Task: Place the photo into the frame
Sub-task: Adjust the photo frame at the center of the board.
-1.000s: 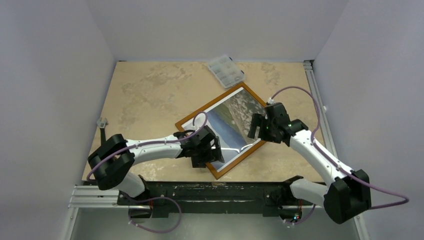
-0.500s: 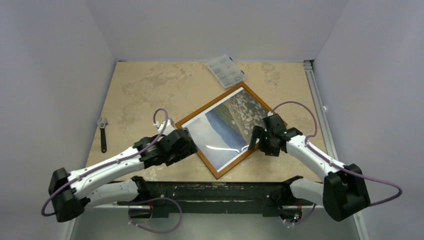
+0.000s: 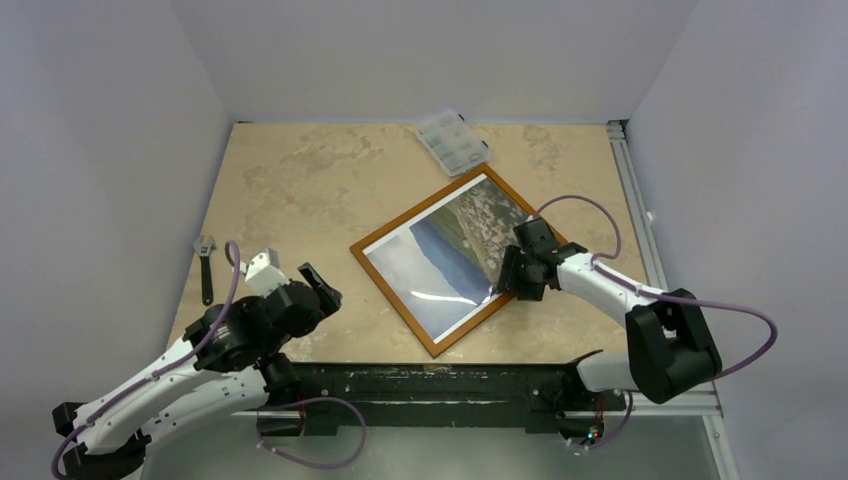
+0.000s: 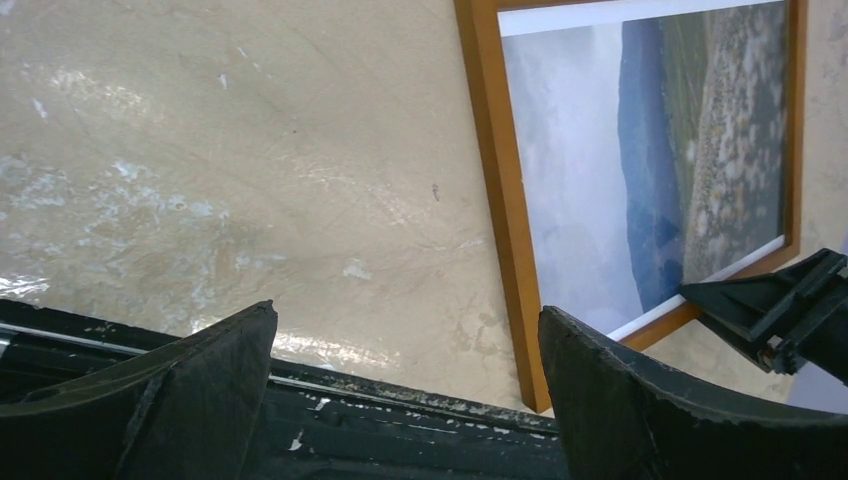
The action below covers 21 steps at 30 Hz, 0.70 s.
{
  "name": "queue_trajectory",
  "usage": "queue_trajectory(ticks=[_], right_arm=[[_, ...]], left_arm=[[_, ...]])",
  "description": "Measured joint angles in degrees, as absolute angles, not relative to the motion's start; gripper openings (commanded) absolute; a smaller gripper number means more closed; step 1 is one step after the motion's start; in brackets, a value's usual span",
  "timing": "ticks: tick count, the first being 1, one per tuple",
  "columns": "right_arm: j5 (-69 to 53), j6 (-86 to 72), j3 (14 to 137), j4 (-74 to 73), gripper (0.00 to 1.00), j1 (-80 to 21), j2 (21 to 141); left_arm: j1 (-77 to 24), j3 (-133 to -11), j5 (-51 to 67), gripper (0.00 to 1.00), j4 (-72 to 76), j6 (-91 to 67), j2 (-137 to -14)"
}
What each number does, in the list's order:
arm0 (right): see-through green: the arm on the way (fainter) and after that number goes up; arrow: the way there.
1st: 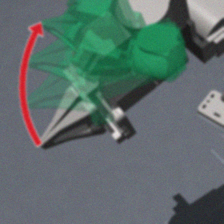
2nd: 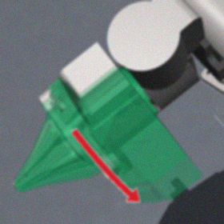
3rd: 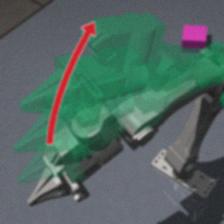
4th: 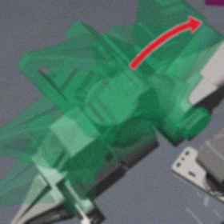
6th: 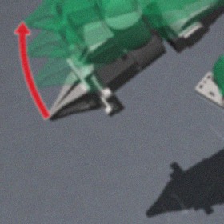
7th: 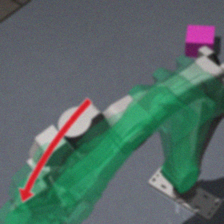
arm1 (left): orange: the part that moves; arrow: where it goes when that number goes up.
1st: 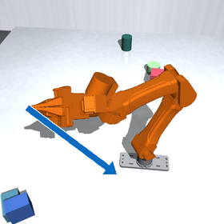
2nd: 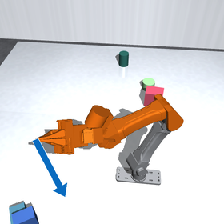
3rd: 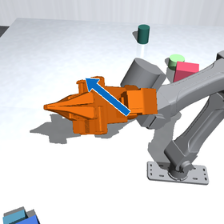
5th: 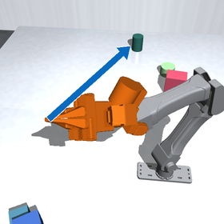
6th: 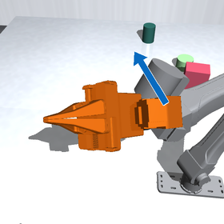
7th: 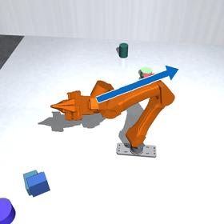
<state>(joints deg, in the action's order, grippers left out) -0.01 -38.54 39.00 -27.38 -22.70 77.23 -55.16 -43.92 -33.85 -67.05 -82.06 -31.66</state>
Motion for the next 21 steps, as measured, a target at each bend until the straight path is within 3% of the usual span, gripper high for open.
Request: queue_trajectory(ticks=[5,8,13,21], right_arm=[[1.5,-40.2,39.1,-27.8,0.18,-22.8,77.7],[1.6,-43.0,38.9,-27.4,0.09,-22.7,77.4],[1.7,-43.8,37.7,-26.3,0.01,-22.6,75.8],[2.0,-41.2,37.2,-28.7,0.00,-22.8,74.1]], left_arm=[[-55.2,-45.5,-34.4,1.00,-70.1,-82.0,-34.0],[-55.2,-46.6,-34.5,1.00,-70.8,-81.9,-35.4],[-55.2,-47.0,-34.6,1.00,-71.5,-81.9,-35.6],[-55.2,-47.0,-34.7,1.00,-71.5,-81.9,-35.2]])
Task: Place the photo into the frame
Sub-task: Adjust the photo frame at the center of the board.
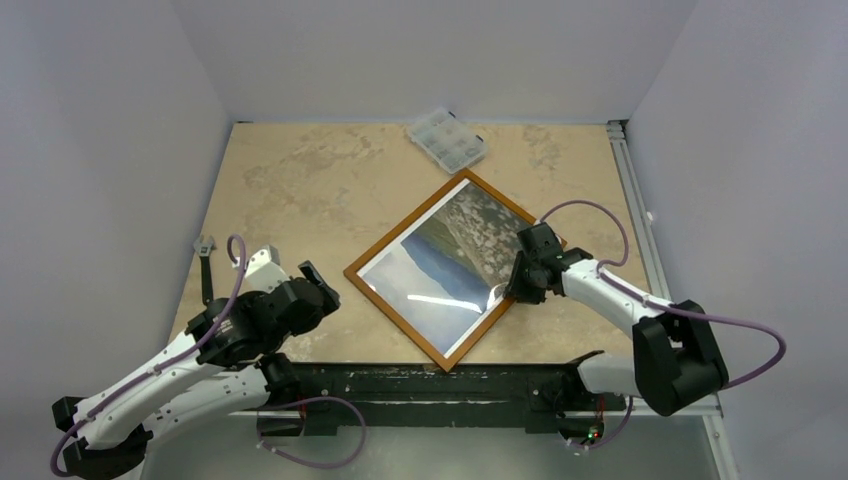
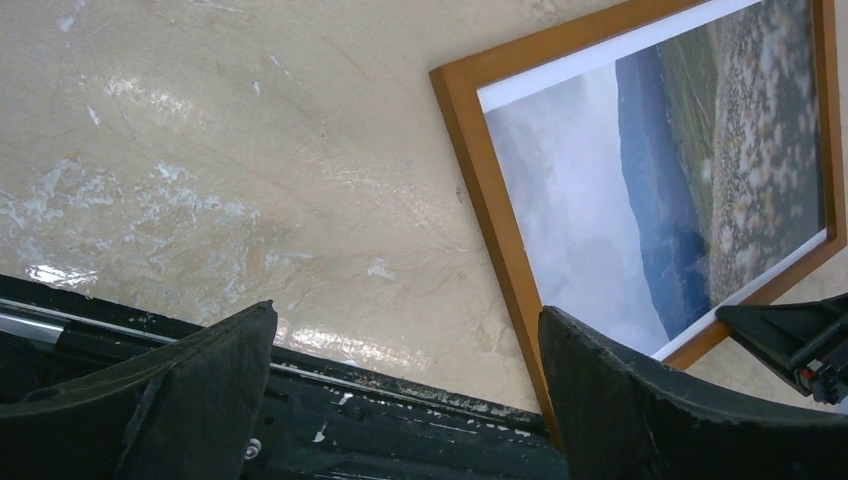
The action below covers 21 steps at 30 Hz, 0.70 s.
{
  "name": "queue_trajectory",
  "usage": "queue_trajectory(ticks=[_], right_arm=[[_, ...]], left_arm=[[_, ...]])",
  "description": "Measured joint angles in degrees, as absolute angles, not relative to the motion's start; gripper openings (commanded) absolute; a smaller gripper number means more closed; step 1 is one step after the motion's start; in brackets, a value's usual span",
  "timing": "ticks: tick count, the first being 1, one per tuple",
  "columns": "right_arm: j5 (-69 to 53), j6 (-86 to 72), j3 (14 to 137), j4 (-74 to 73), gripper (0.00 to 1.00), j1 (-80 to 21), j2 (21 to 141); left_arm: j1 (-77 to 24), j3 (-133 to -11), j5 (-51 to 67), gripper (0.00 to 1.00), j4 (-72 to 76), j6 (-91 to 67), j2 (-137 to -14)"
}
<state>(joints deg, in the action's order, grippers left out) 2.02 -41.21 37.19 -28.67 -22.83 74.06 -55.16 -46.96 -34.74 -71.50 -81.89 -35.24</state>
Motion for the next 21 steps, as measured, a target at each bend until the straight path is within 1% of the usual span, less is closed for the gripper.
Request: queue_trajectory(ticks=[6,12,17,21], right_arm=[[2.0,-38.8,37.2,-32.8,0.00,-24.7,72.6],[2.7,-37.7,37.7,-34.6,0.00,-30.5,72.7],[3.3,-36.8,41.7,-36.6,0.00,-32.4,77.4],[5.7,-34.7,48.6,-38.9,0.00,-32.3,84.7]], left_arm=[[-55.2,-47.0,-34.8,1.00,-71.5,-81.9,-35.2],[-55.2,-47.0,-34.8,1.00,-71.4,-81.9,-35.3],[-55.2,-47.0,-34.8,1.00,-71.2,-81.3,-35.9],[-55.1,-47.0,-34.7,1.00,-70.9,-80.4,-37.3]])
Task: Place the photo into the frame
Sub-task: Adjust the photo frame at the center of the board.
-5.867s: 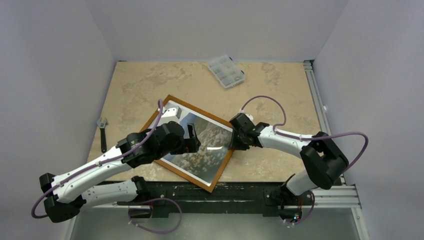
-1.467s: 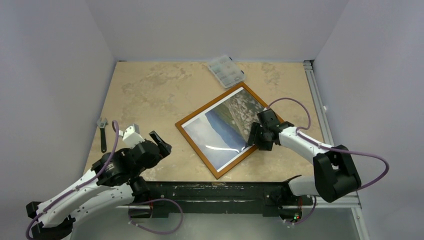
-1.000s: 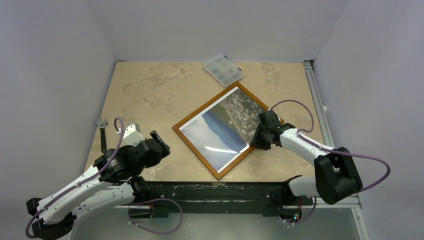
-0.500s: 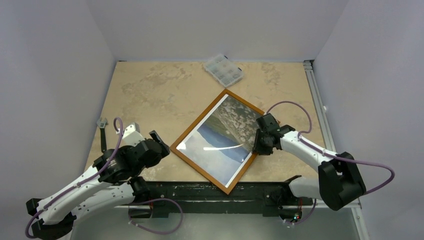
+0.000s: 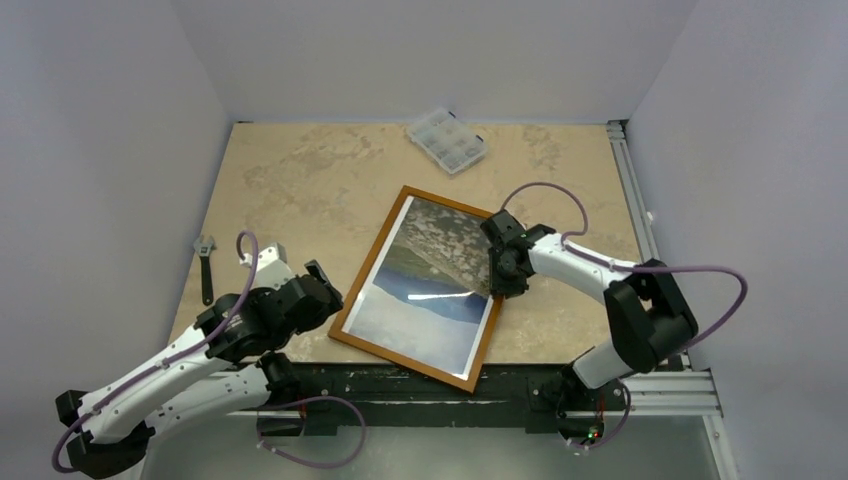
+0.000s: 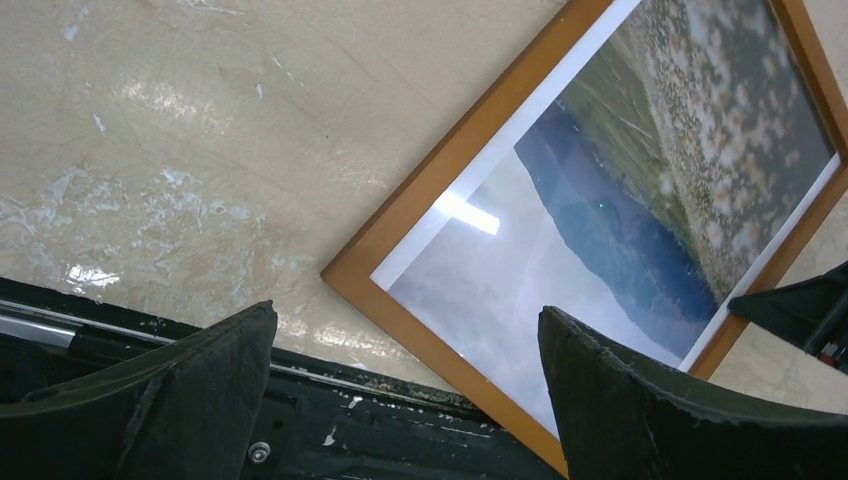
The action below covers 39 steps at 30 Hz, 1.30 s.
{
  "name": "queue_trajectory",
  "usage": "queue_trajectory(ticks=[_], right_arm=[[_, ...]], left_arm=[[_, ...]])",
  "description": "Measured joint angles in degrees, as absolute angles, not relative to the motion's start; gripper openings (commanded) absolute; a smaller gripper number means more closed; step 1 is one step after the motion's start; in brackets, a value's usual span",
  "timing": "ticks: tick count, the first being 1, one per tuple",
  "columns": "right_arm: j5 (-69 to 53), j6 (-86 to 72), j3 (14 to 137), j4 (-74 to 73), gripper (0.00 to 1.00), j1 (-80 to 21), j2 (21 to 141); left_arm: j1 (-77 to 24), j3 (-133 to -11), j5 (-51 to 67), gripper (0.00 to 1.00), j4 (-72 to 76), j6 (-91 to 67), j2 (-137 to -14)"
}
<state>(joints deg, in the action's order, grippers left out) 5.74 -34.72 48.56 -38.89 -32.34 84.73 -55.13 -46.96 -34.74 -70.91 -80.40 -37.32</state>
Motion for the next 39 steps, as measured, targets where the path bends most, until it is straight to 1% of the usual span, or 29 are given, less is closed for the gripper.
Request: queue_trajectory(ticks=[2,4,5,7,8,9,10,12,16,18,26,33,39], right_arm=[[7.4,-33.3,52.5,-39.1,0.00,-31.8,88.4],[8.1,-31.9,55.6,-38.5,0.04,-30.9,91.2],[8.1,-31.1,57.0,-38.1,0.19,-30.2,92.6],[8.0,-29.6,59.2,-37.6,0.45,-28.8,94.5],[8.0,-29.3,59.8,-37.6,0.55,-28.4,95.0],[8.0,-28.6,60.4,-37.6,0.63,-27.9,95.3],[7.9,-27.9,60.6,-37.5,0.69,-27.6,95.2],[7.7,-27.2,60.6,-37.6,0.77,-27.3,94.3],[5.0,-27.0,57.2,-36.3,0.79,-27.4,88.5],[2.7,-27.5,53.0,-35.3,0.79,-27.4,83.0],[-8.4,-31.0,39.0,-32.5,0.79,-27.3,71.9],[-15.2,-34.5,32.6,-29.5,0.79,-27.3,68.1],[-19.6,-37.3,31.0,-24.3,0.78,-27.3,68.5]], left_arm=[[-54.8,-47.0,-34.6,1.00,-70.4,-79.7,-38.2],[-54.0,-47.0,-34.1,1.00,-69.6,-78.5,-39.2],[-53.3,-47.0,-33.5,1.00,-69.1,-77.7,-39.8],[-51.2,-46.8,-31.8,1.00,-67.4,-75.6,-41.3],[-49.8,-46.4,-30.7,1.00,-66.2,-74.6,-42.1],[-48.5,-45.9,-29.5,1.00,-64.9,-73.5,-42.9],[-46.9,-44.9,-27.9,1.00,-63.5,-72.1,-43.9],[-44.3,-42.8,-24.9,1.00,-60.8,-69.7,-45.8],[-41.6,-38.6,-19.6,1.00,-55.8,-66.1,-49.5],[-40.1,-36.5,-16.3,1.00,-52.2,-63.8,-50.3],[-32.3,-28.6,-6.5,1.00,-40.6,-58.9,-50.4],[-28.4,-25.3,-1.8,1.00,-34.7,-57.2,-51.0],[-28.1,-25.0,2.4,1.00,-25.6,-56.8,-56.1]])
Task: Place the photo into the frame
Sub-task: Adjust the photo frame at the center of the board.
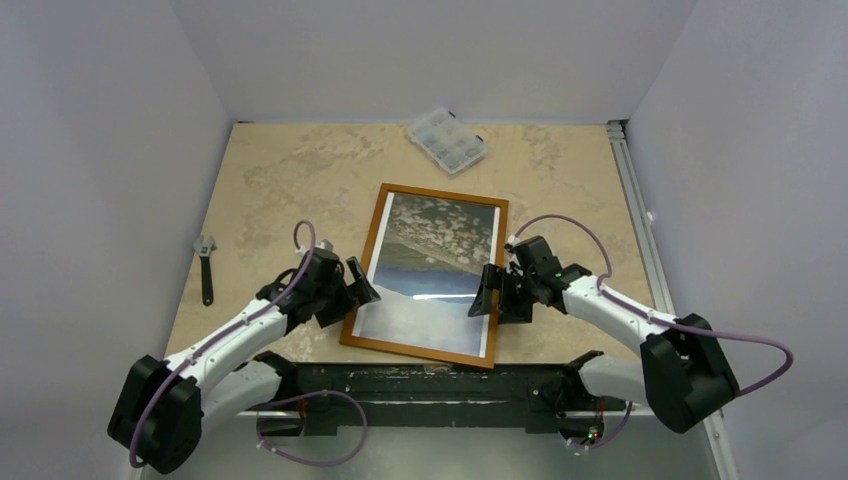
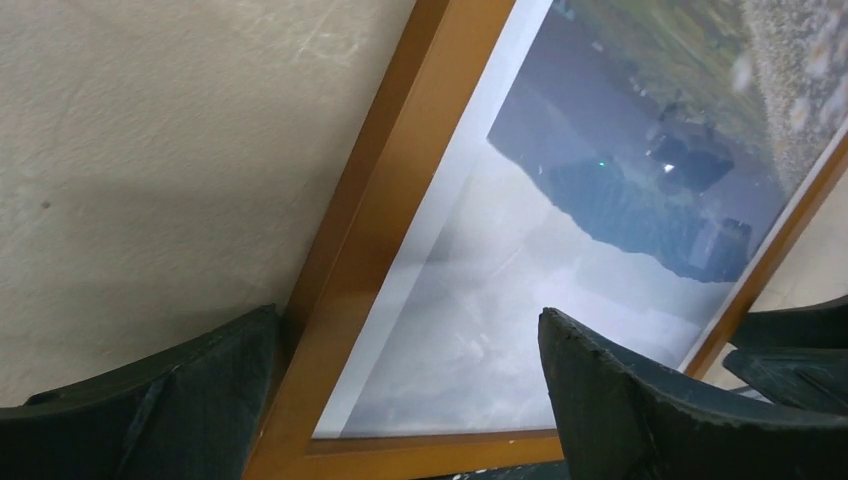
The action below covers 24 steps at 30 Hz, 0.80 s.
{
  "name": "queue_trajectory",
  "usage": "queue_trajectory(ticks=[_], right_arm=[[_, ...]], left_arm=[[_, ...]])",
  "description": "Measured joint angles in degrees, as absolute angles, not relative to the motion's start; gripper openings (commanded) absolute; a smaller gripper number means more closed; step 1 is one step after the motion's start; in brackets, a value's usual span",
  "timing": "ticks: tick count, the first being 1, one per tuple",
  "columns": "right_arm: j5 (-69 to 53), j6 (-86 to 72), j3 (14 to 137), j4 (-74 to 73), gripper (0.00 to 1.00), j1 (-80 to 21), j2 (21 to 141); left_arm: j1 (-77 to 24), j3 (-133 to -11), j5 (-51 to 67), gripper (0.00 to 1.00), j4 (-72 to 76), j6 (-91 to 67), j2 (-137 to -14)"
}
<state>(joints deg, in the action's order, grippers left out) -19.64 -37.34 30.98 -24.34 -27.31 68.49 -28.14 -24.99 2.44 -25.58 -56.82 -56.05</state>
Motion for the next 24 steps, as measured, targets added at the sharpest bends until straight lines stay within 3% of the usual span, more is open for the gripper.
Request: queue_trajectory(ticks=[16,24], right_arm=[[-21.9,-39.2,35.1,-26.2,0.78,-26.3,74.7],[-19.4,-36.6,39.0,-29.8,0.78,-21.4,77.8]], left_arm=[[-26.8,-25.2,2.1,0.97,-8.4,-55.3,-65.1],[-31.1,-27.4,0.4,0.96,-5.2,-55.5,-69.6]])
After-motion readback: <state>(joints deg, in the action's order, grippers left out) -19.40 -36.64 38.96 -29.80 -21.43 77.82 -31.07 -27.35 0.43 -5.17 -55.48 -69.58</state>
